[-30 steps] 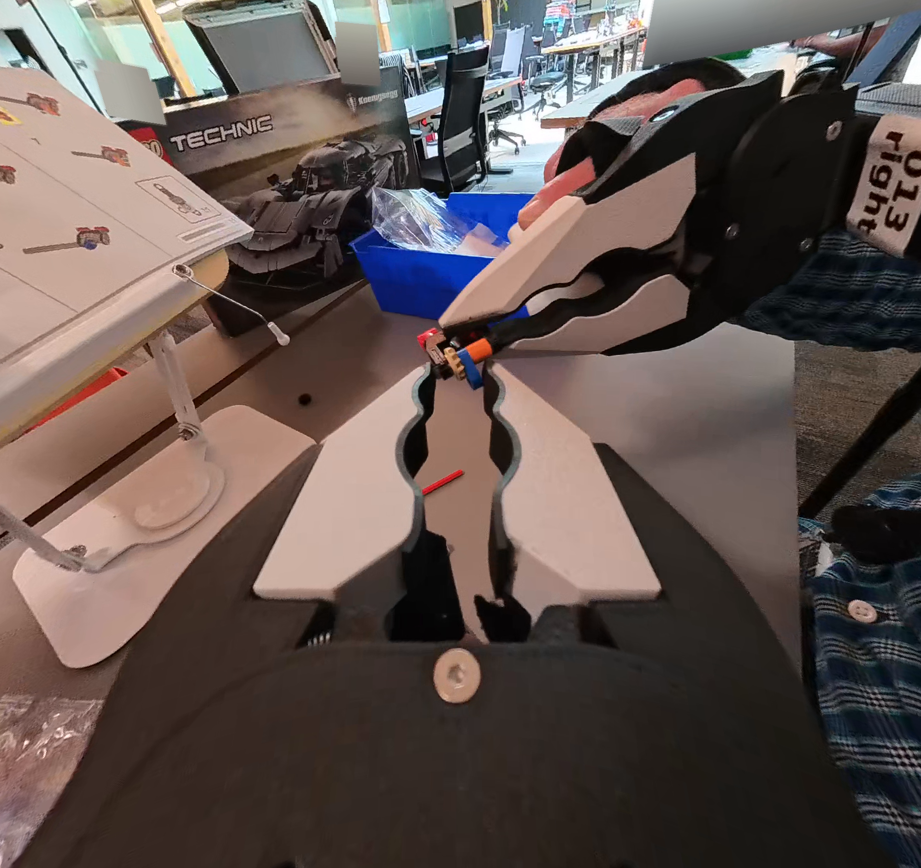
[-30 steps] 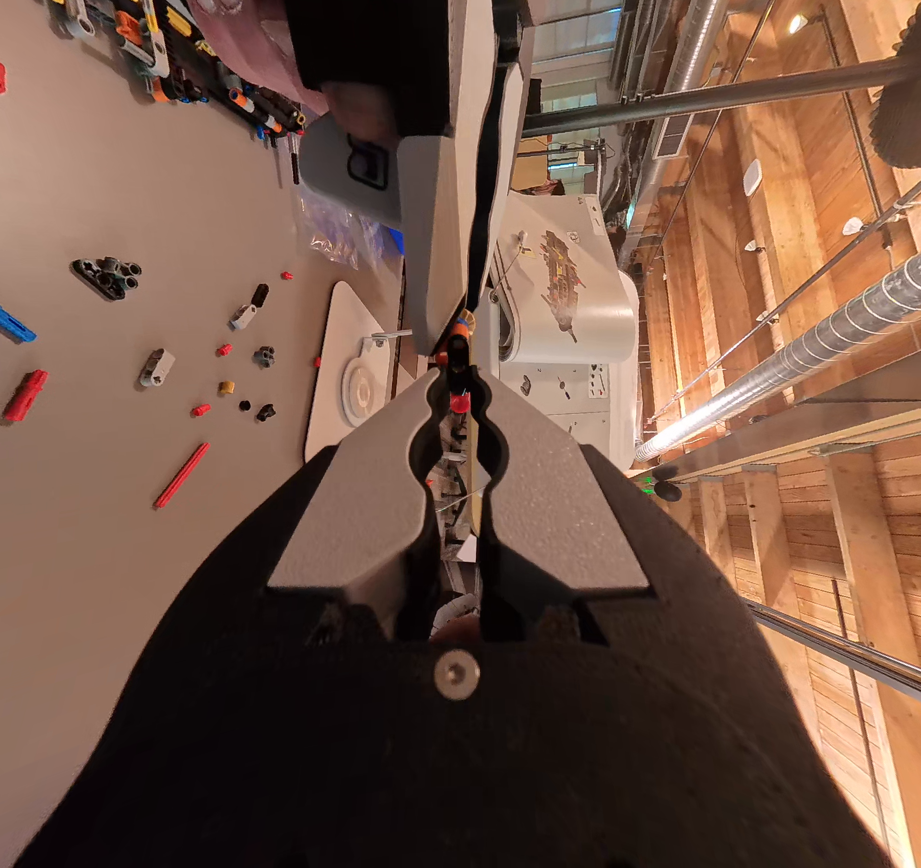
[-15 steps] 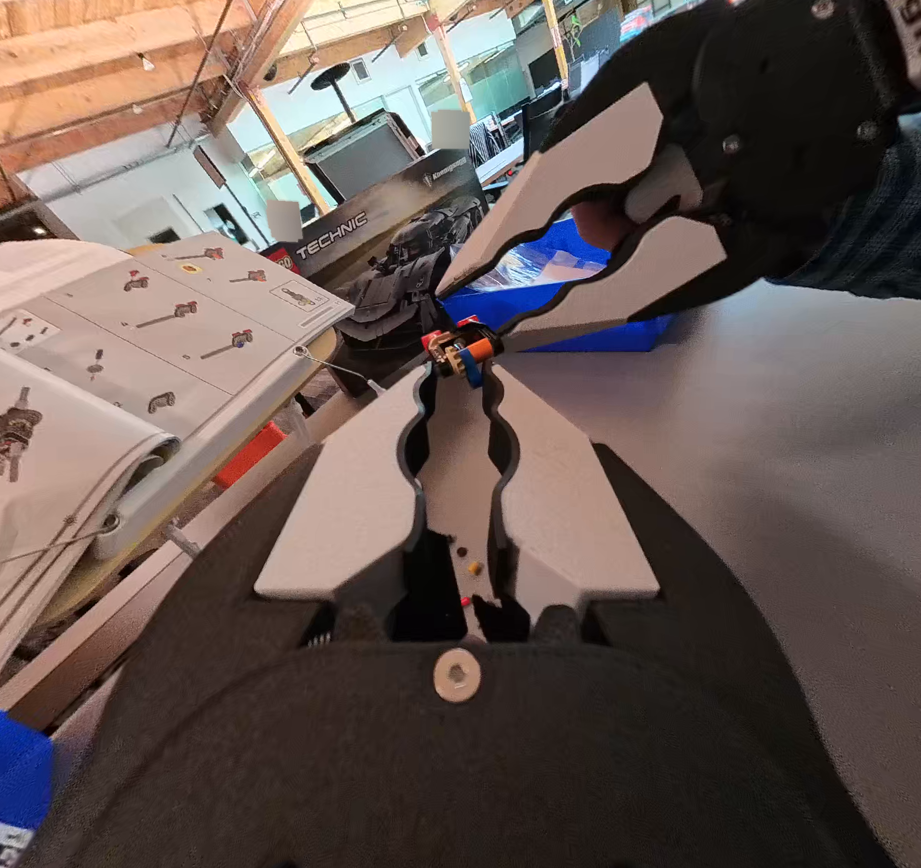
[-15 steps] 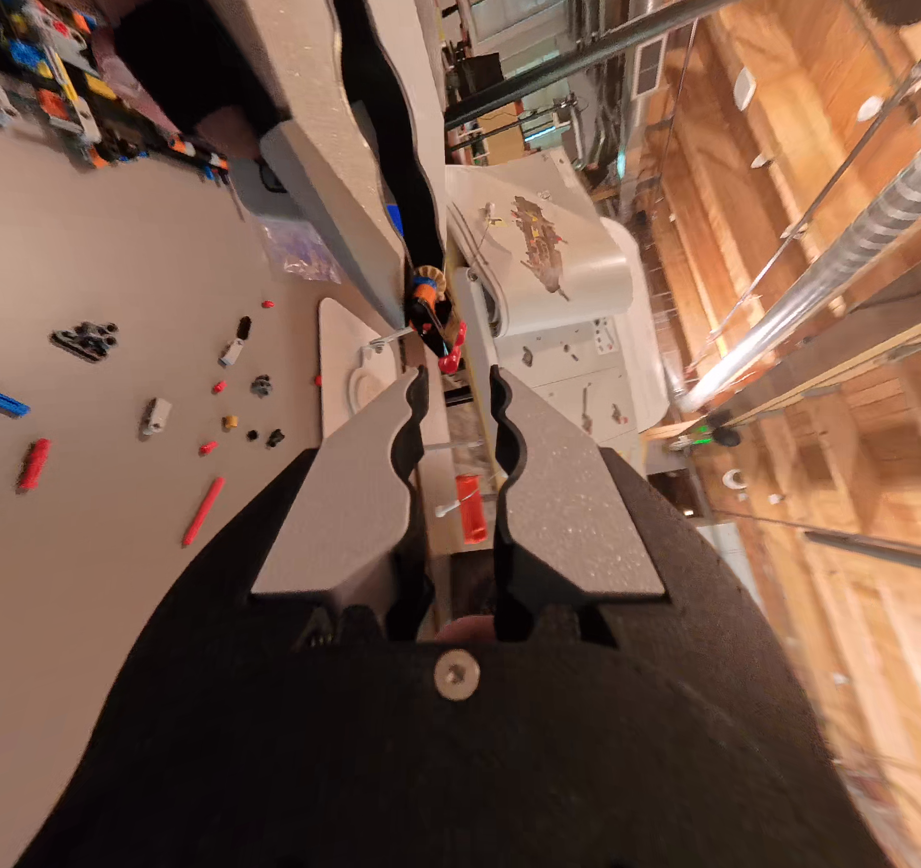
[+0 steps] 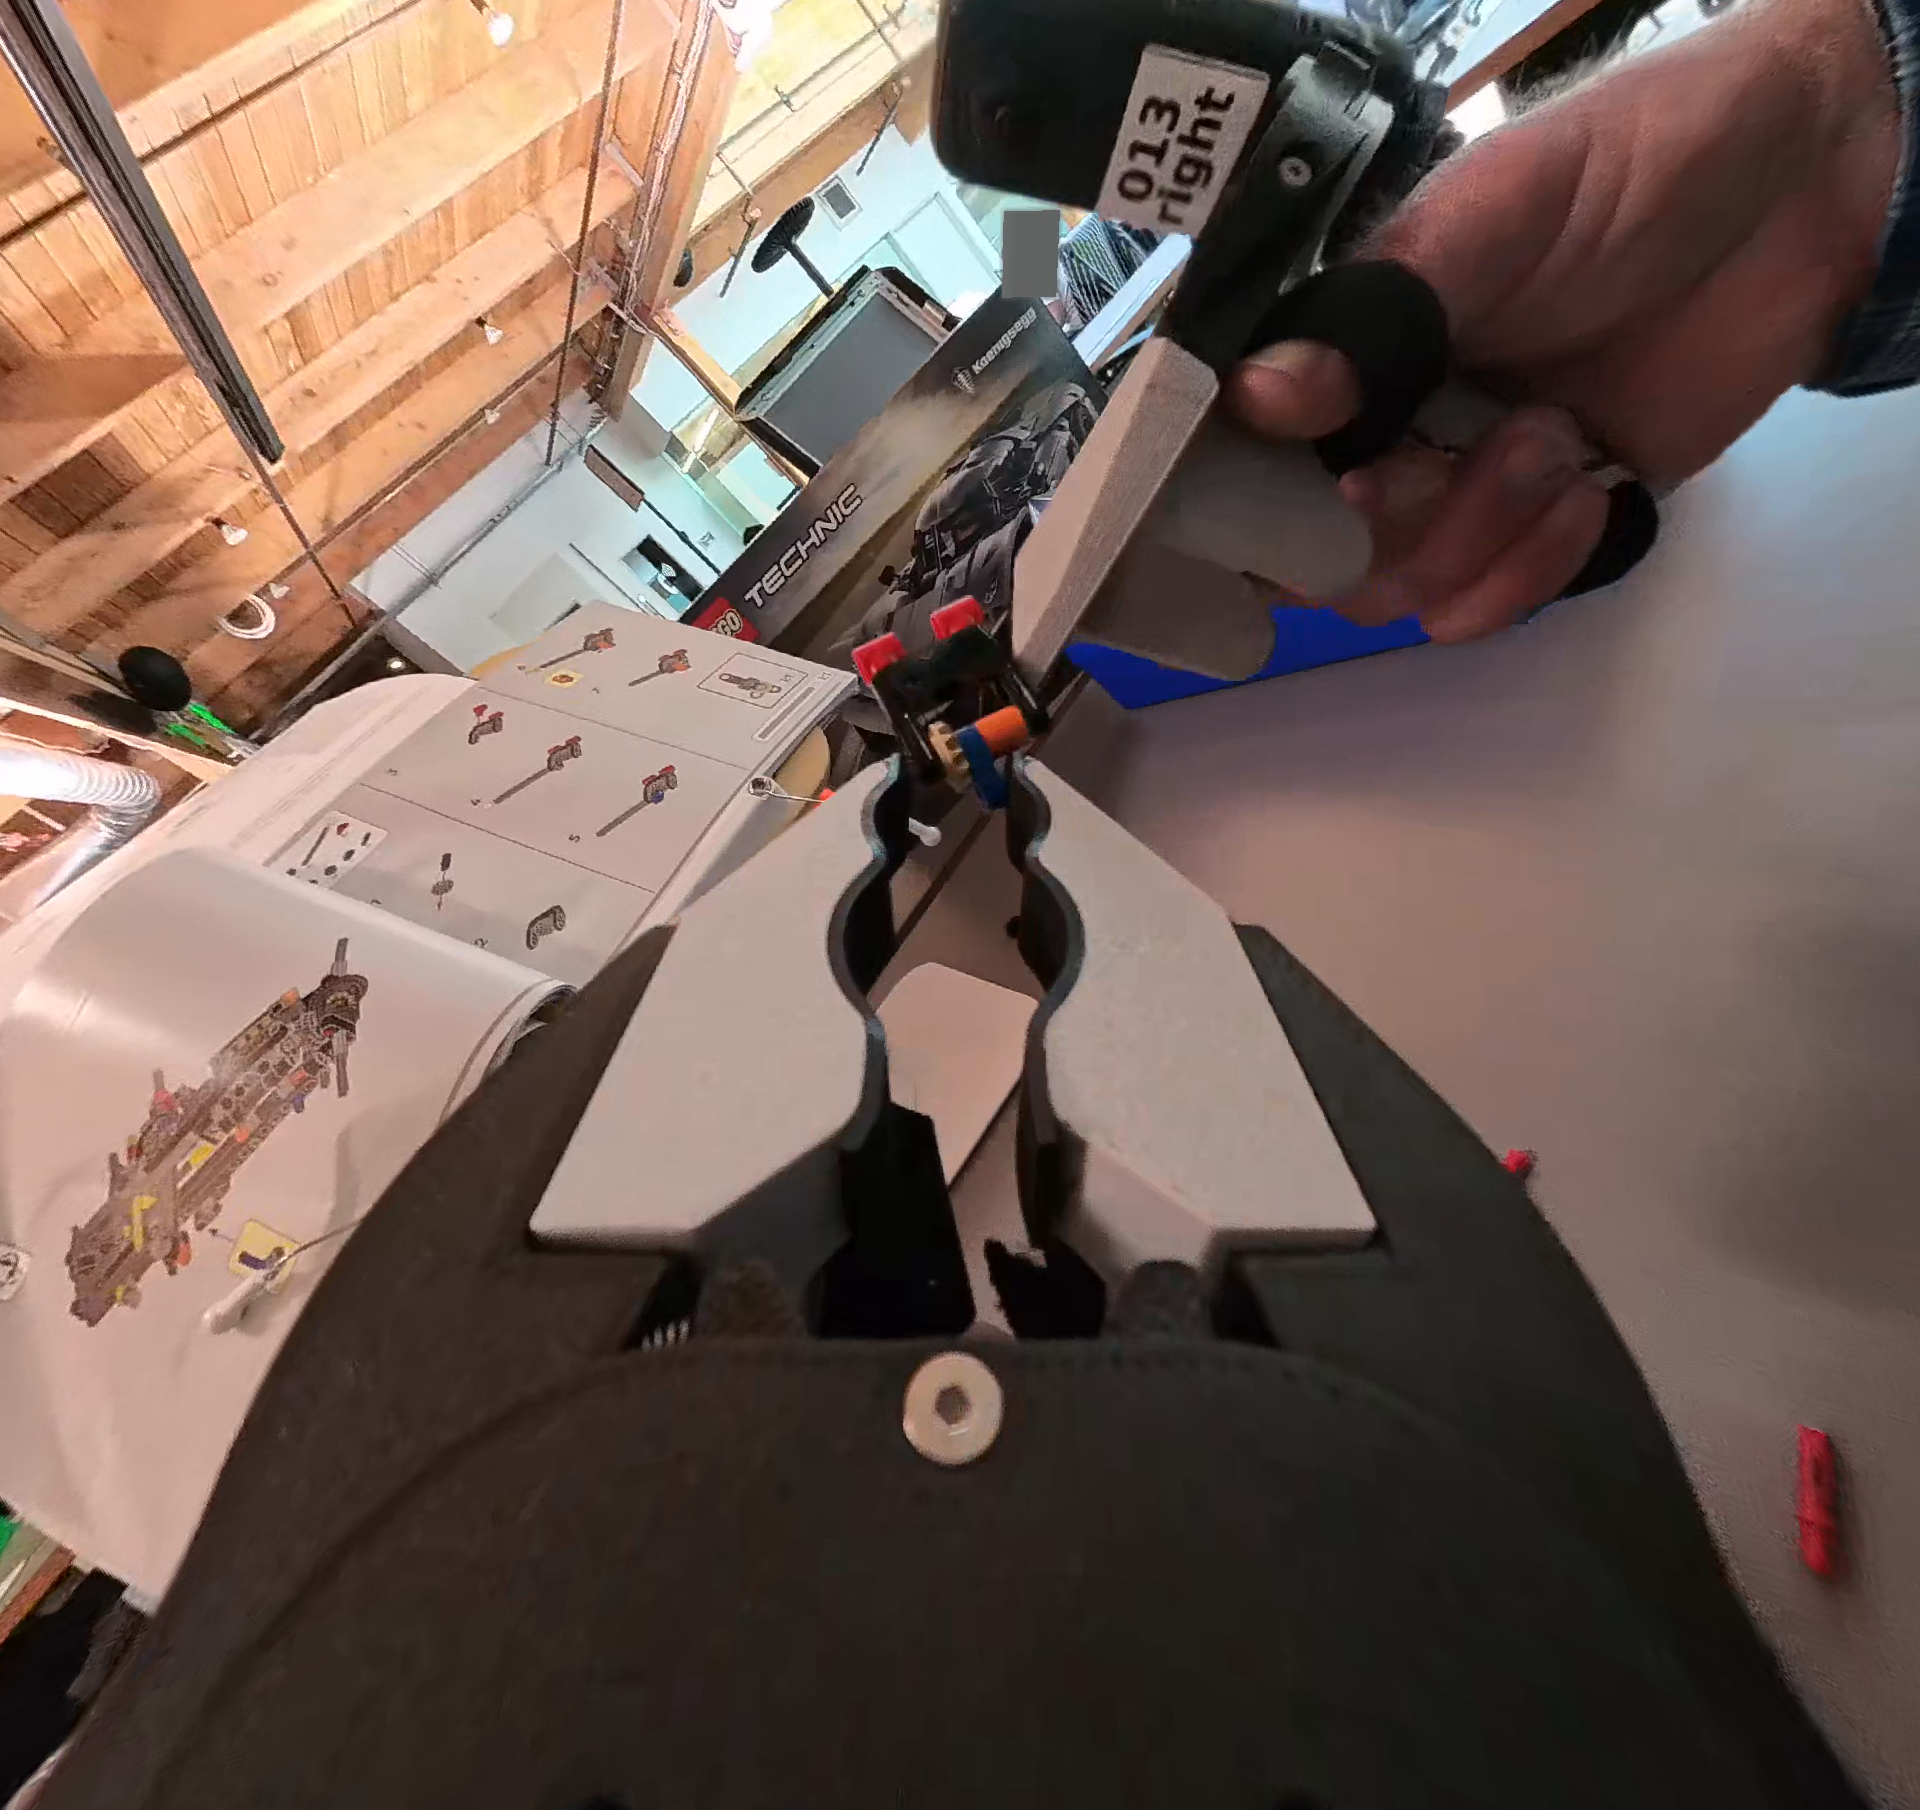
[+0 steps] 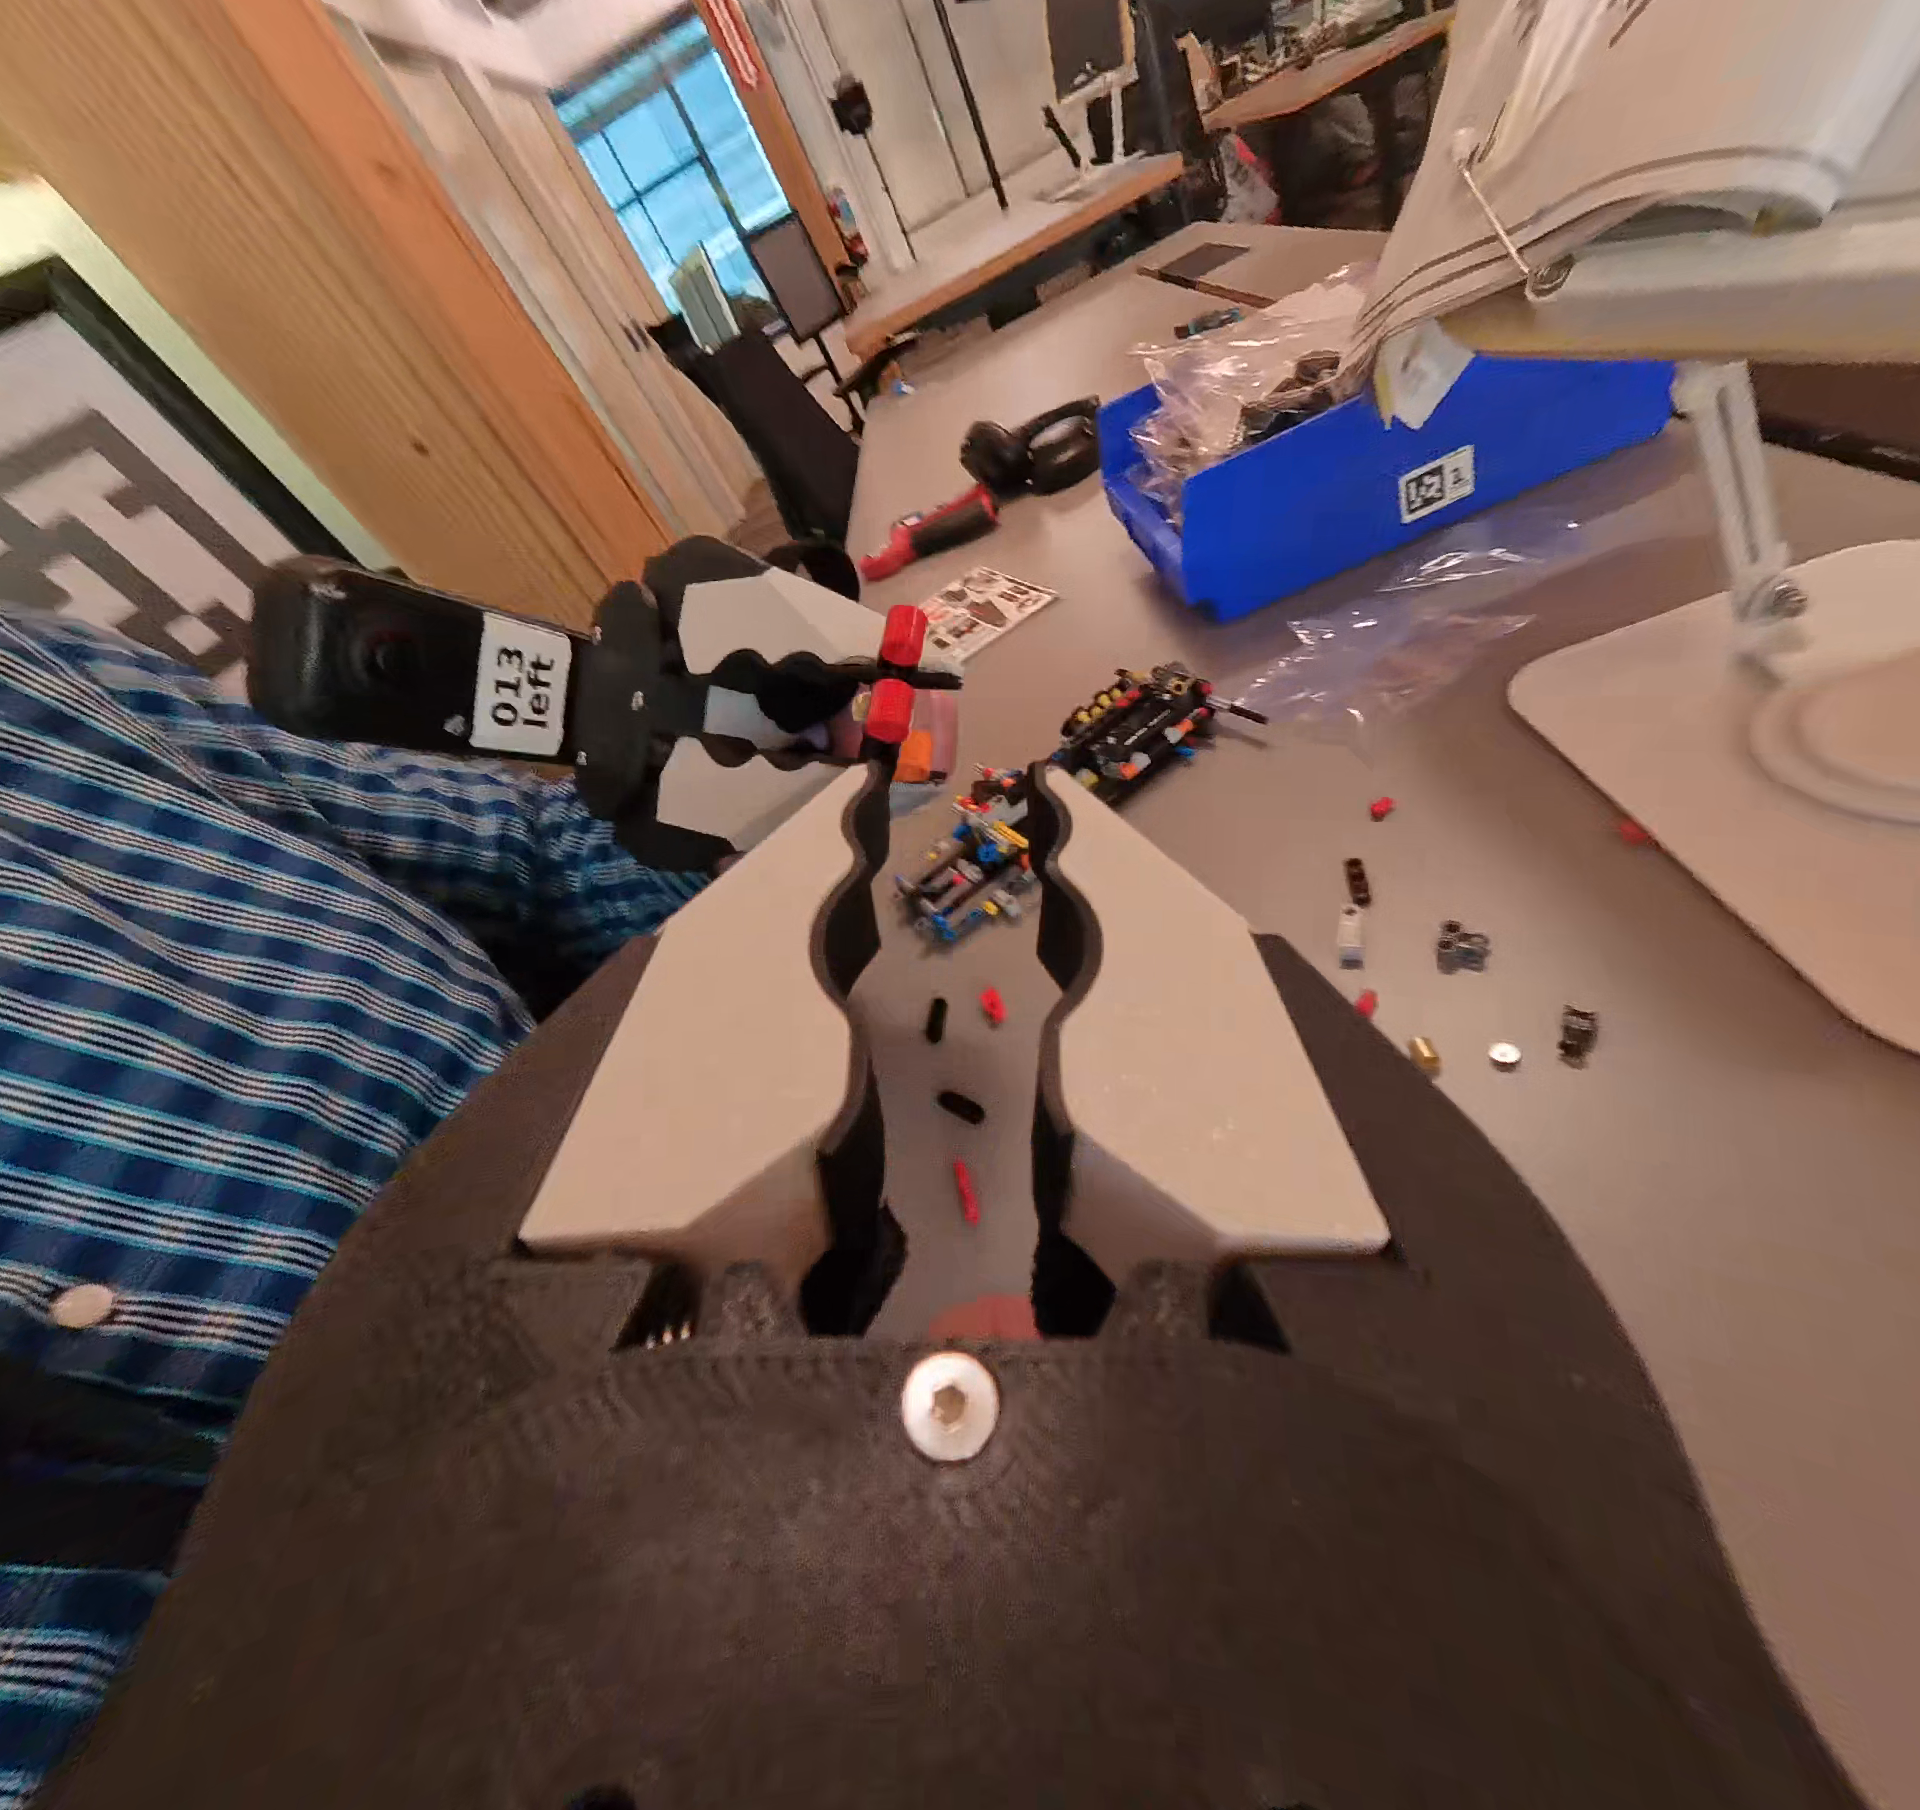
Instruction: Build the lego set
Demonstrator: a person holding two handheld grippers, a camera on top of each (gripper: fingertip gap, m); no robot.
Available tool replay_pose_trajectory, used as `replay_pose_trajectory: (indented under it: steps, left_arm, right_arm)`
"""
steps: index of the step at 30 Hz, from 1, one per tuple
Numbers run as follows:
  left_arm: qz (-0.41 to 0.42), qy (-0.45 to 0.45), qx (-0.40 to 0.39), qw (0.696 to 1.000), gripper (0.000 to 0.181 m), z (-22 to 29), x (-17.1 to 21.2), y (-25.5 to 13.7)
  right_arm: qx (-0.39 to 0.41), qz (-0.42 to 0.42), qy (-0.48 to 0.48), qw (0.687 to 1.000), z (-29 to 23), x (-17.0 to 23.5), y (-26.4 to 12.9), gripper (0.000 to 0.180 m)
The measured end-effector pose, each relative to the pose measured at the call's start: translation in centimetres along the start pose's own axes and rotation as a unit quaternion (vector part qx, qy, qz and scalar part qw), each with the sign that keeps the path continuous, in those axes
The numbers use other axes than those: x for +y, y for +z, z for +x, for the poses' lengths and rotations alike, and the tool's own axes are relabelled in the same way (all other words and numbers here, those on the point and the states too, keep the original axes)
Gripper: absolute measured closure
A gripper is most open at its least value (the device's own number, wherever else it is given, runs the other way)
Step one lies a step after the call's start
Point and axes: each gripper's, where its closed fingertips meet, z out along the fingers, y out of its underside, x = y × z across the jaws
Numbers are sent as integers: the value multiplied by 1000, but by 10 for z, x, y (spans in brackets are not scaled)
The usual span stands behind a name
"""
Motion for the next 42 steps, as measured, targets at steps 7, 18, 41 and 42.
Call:
replay_pose_trajectory:
  steps: [7, 18, 41, 42]
  left_arm:
    - [3, 18, -3, 1000, 166, -8, 6, 5]
    - [-13, 32, 9, 999, 165, -15, 32, 21]
    - [18, -304, 187, 934, 144, -2, 30, 29]
    - [19, -307, 190, 932, 144, -2, 29, 29]
  right_arm:
    - [-38, 25, 40, 998, -1, -2, -3, 154]
    - [-10, 37, -12, 999, -5, -9, 1, 175]
    - [0, 69, 11, 998, 12, -17, -10, 176]
    - [-1, 70, 14, 997, 12, -18, -11, 176]
